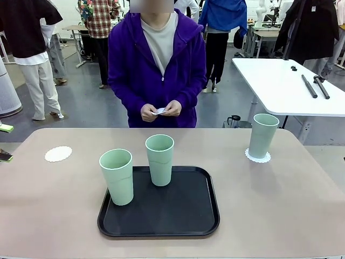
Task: Place coasters on the table and set cups on them.
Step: Take one Reusable plastic cup from the Flat Tray and place it on a coaster set by the human.
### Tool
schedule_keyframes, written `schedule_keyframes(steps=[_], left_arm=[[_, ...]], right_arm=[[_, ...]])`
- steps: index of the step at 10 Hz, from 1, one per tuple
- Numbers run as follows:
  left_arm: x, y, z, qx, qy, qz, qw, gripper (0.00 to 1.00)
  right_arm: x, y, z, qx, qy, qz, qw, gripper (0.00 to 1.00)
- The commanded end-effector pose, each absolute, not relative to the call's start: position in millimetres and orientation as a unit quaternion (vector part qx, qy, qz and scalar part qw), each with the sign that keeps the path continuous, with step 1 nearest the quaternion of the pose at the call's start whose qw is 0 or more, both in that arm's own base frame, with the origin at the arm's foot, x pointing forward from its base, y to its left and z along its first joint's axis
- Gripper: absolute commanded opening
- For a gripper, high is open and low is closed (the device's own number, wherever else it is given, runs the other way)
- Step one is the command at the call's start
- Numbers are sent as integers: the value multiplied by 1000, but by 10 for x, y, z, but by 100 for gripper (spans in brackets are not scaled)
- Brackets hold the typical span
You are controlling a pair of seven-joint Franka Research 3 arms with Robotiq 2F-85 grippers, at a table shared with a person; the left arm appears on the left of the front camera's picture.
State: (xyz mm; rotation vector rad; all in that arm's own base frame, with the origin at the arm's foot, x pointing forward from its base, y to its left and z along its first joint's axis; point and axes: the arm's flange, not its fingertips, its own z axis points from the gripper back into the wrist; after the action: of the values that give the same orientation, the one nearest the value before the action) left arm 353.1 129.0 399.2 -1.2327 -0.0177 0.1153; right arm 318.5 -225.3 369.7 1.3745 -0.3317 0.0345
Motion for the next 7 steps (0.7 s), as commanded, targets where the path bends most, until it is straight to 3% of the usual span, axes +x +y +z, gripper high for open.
schedule_keyframes(steps=[1,4,7], left_arm=[[3520,1298,4011,-583,-12,52,811,100],[3531,1290,3992,-578,-8,54,814,100],[3938,854,4388,-447,-53,-207,869,100]], right_arm=[[3183,-2255,3686,633,-152,15,759,100],[3183,-2255,3686,633,-152,15,759,100],[3183,-2255,3686,633,-152,15,759,100]])
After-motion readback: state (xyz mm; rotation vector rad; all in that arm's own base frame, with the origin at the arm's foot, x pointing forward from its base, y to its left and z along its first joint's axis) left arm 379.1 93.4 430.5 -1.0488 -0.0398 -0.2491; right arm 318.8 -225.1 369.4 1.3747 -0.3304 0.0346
